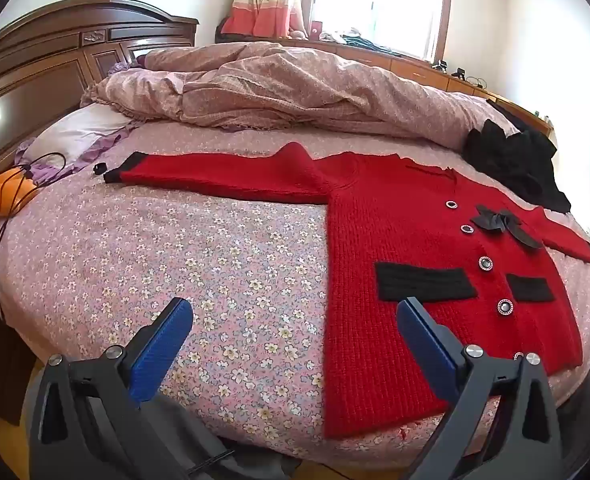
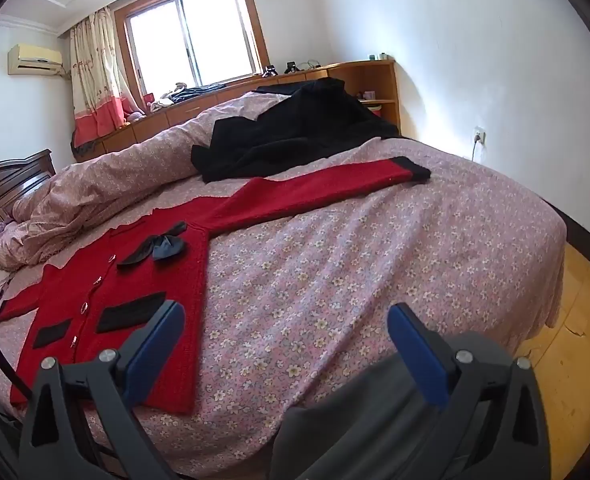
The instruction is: Fold small clothes
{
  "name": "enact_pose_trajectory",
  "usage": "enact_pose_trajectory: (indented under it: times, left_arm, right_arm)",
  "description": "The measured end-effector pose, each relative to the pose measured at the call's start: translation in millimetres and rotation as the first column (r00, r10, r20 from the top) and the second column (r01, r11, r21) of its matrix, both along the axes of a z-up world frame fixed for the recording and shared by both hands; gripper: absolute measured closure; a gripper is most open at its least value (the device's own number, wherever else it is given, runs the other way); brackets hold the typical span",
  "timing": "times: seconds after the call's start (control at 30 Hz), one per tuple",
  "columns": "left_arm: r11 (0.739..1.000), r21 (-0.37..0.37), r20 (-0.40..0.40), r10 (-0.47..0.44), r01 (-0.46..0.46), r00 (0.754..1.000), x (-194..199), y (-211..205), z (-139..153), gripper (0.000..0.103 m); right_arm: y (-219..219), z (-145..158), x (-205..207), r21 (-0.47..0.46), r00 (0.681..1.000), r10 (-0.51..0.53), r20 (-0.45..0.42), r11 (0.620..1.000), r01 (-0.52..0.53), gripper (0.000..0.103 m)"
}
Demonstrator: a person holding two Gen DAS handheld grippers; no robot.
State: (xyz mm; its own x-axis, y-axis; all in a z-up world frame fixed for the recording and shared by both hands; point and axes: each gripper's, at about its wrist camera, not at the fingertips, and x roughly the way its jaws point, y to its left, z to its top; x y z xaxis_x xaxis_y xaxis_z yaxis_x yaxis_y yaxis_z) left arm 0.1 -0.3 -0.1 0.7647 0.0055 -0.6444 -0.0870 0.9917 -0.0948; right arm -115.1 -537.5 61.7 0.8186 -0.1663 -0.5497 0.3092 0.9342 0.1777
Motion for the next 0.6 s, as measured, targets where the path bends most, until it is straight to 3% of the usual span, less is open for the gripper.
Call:
enact_pose_trajectory:
  times: [0.6]
  left_arm:
    - [1.000,0.000,-0.002,-0.003,0.003,1.000,-1.5,0.2,-1.8,0.004]
  right_arm:
    - [-0.3,-4.5,2.3,0.009,1.000,-0.003,-0.004,1.000,0.003,0.000]
